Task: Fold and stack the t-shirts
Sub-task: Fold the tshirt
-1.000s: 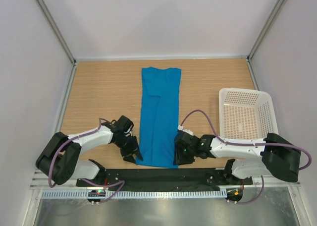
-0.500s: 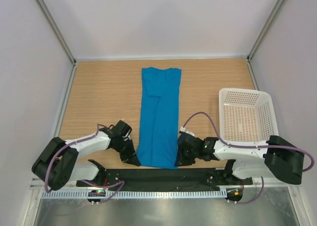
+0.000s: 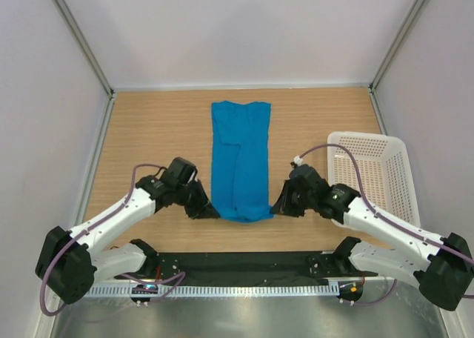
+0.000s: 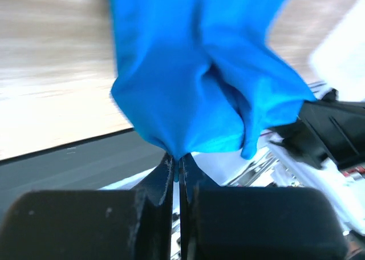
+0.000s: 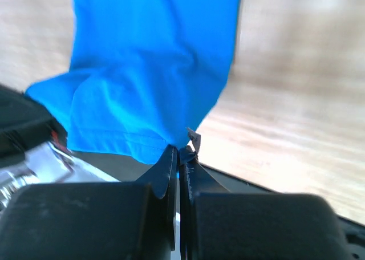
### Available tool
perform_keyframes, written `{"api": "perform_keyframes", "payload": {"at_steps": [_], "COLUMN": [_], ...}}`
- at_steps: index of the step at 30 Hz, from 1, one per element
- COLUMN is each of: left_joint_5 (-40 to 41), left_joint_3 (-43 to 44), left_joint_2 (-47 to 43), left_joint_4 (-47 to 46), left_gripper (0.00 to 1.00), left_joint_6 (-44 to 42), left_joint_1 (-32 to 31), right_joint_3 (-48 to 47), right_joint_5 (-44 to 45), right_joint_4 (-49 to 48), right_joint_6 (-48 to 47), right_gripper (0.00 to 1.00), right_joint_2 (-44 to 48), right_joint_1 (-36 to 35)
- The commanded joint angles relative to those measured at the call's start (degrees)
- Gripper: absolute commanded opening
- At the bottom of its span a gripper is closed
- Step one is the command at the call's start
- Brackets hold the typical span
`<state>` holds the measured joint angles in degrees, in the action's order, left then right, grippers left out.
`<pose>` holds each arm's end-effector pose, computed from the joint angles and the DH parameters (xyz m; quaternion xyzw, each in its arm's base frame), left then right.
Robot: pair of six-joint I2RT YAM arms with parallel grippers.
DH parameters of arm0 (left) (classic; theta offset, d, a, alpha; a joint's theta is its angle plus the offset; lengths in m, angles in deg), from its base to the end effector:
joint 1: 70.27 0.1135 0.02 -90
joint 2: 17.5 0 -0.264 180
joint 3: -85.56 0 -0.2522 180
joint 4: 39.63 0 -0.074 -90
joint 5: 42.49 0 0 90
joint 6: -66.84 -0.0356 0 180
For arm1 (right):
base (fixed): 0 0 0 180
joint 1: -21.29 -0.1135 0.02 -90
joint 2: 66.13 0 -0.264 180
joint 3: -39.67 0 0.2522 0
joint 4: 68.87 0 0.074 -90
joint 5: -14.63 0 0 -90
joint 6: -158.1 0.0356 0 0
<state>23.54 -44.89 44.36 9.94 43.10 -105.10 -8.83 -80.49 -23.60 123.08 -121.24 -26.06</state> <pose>0.1494 -0.1216 0.1986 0.2084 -0.9271 0.3115 0.0045 0.1244 0.1398 0.2149 0.0483 0.9431 0.2806 0.1717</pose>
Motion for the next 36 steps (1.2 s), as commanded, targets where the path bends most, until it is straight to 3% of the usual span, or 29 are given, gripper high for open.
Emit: {"api": "perform_keyframes", "payload": {"at_steps": [1, 11, 21, 25, 36], "left_joint_5": [3.2, 2.4, -2.5, -3.9, -6.7], "left_joint_3": [9.8, 40.2, 60.5, 64.8, 69.2], "left_joint_2": [4.6, 31.5, 52.6, 57.0, 63.4], "left_joint_4": [2.9, 12.3, 18.1, 18.5, 18.2], "left_gripper": [0.0, 0.0, 0.0, 0.0, 0.0], "left_joint_6": [-0.2, -14.2, -20.8, -21.3, -21.8], "left_joint_1": [0.4, 11.1, 16.3, 17.2, 19.0], "right_joint_3": [-6.6, -30.7, -50.9, -56.4, -60.0], "right_joint_5": [-5.2, -13.9, -20.2, -21.3, -22.0], "right_joint_4": [4.4, 8.4, 11.5, 12.1, 11.4], "right_joint_6": [-10.0, -24.6, -29.1, -29.0, -28.3], "right_gripper": [0.01, 0.01, 0.01, 0.01, 0.01], "right_joint_2": [-3.9, -29.0, -51.1, -55.9, -62.7], "right_joint_1": [7.1, 22.4, 28.6, 29.3, 30.3]}}
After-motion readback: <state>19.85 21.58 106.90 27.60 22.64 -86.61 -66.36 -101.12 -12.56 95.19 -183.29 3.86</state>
